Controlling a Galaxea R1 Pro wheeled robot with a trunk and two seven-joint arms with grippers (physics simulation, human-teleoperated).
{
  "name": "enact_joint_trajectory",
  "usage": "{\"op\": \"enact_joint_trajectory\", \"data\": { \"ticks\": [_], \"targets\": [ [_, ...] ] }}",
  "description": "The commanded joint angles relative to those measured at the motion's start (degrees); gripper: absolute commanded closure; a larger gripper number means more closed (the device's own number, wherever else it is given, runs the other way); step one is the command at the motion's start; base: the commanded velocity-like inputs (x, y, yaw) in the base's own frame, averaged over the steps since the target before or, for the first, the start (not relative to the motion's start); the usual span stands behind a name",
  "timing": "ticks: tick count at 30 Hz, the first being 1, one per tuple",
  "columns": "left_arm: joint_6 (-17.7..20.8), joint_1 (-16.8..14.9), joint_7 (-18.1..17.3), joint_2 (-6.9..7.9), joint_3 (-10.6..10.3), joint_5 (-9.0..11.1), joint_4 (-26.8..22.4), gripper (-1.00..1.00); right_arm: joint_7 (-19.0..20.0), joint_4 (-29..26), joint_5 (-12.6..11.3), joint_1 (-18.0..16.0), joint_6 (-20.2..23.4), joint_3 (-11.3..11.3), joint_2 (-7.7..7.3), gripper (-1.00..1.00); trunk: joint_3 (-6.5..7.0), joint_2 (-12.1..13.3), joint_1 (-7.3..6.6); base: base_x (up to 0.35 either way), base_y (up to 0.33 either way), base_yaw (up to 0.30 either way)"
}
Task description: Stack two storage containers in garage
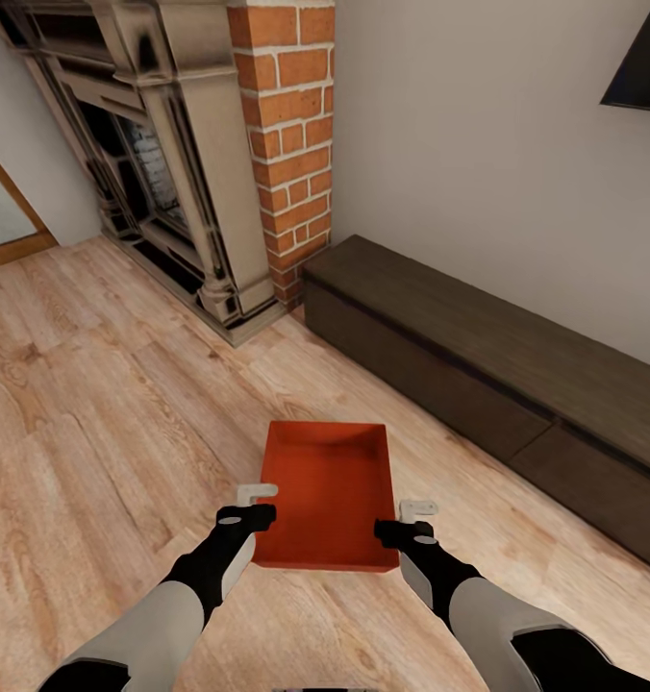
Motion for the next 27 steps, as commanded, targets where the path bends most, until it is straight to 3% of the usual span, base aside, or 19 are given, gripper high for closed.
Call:
{"op": "enact_joint_trajectory", "data": {
  "ticks": [1, 23, 27],
  "targets": [
    [0.34, 0.0, 0.38, 0.04, -0.35, 0.29, -0.11, -1.0, -0.26, 0.03, -0.46, -0.03, -0.11, 0.43, 0.01, -1.0, -0.22, -0.43, 0.22, 0.0, 0.0, 0.0],
    [0.43, 0.0, 0.38, 0.23, -0.69, -0.12, -0.55, -1.0, -0.26, 0.03, -0.24, -0.03, -0.19, 0.49, 0.03, -1.0, -4.17, -9.25, 5.05, 0.0, 0.0, 0.0],
    [0.43, 0.0, 0.38, 0.26, -0.67, -1.48, -0.57, -1.0, -0.26, 0.03, -0.24, -0.03, -0.18, 0.47, -0.03, -1.0, -4.89, -10.86, 5.93, 0.0, 0.0, 0.0]
  ]
}}
